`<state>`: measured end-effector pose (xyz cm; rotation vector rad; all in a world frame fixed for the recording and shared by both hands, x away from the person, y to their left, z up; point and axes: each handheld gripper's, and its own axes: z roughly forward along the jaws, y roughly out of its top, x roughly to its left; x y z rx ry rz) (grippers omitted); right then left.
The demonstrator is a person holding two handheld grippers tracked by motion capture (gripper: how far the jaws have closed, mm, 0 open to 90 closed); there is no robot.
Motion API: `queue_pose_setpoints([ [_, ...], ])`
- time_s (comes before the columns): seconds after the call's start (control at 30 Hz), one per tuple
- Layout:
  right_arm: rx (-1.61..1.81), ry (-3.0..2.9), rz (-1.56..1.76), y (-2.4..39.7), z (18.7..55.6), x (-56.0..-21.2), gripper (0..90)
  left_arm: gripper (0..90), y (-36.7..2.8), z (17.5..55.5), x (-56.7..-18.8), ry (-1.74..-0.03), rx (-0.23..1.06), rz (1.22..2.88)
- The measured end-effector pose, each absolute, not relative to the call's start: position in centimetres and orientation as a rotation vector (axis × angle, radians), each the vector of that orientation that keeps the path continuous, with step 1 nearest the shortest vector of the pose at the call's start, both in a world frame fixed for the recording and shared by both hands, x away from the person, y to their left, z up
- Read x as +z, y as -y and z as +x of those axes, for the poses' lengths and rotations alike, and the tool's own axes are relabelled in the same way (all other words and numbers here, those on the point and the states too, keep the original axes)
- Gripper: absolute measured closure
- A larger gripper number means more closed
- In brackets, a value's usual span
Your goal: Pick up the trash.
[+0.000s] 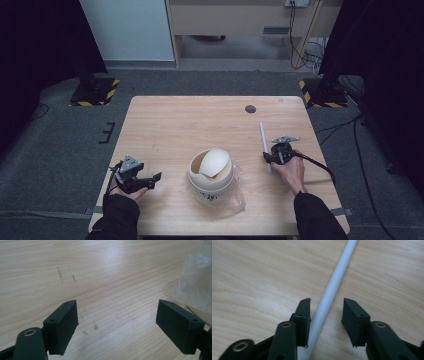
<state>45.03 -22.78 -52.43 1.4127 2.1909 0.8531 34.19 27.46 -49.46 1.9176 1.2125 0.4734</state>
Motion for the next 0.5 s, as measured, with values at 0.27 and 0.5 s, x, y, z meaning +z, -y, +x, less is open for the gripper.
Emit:
queue_pose_setpoints([
  [0.27, 0.838, -2.213, 1.438, 23.3, 44.8, -52.2, 79.0, 17.5, -27.6, 34.2, -49.5, -1.217, 0.456, 1.91],
  [0.5, 0.915, -2.177, 1.447, 24.7, 44.5, -51.4, 79.2, 18.2, -27.8, 34.0, -49.1, -1.211, 0.474, 1.882],
])
